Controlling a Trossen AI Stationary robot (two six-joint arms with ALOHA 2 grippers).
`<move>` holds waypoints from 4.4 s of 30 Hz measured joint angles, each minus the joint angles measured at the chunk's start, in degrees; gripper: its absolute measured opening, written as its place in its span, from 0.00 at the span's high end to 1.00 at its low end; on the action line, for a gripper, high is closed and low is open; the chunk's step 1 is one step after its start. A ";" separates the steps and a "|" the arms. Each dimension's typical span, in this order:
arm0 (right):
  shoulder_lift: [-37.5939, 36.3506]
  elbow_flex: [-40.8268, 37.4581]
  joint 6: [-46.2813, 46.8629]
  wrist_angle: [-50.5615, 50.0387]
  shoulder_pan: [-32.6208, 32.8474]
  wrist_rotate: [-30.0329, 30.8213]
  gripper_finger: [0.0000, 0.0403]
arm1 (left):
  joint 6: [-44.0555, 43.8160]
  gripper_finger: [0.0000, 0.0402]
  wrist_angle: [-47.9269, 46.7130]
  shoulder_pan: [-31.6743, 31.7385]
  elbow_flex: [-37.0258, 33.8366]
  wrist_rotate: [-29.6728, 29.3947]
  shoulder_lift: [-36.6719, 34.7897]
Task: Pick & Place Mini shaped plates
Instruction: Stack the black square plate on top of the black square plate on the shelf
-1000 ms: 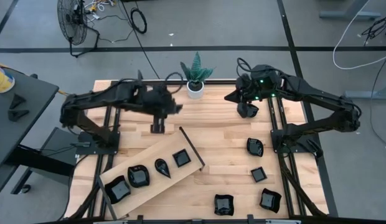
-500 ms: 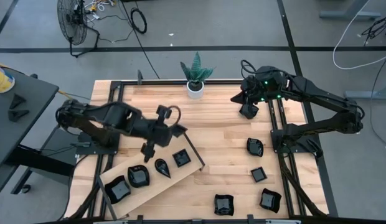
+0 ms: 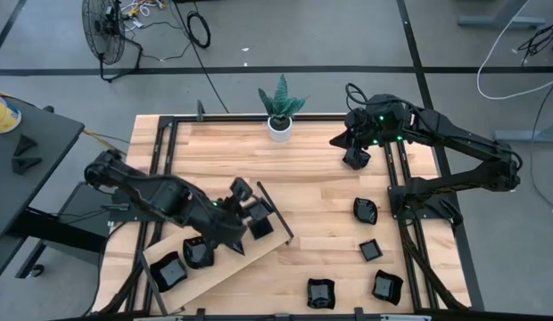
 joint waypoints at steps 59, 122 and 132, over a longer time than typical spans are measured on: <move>0.00 0.00 0.96 1.76 0.01 0.87 0.99 | 2.90 0.96 10.21 -2.63 -15.54 0.24 2.84; -0.02 -0.01 2.49 4.33 0.01 0.96 0.99 | 17.35 0.78 7.53 5.52 -15.52 18.72 0.06; 0.00 0.00 2.49 4.52 0.01 0.96 0.99 | 17.33 0.78 10.66 5.48 -16.81 18.15 0.21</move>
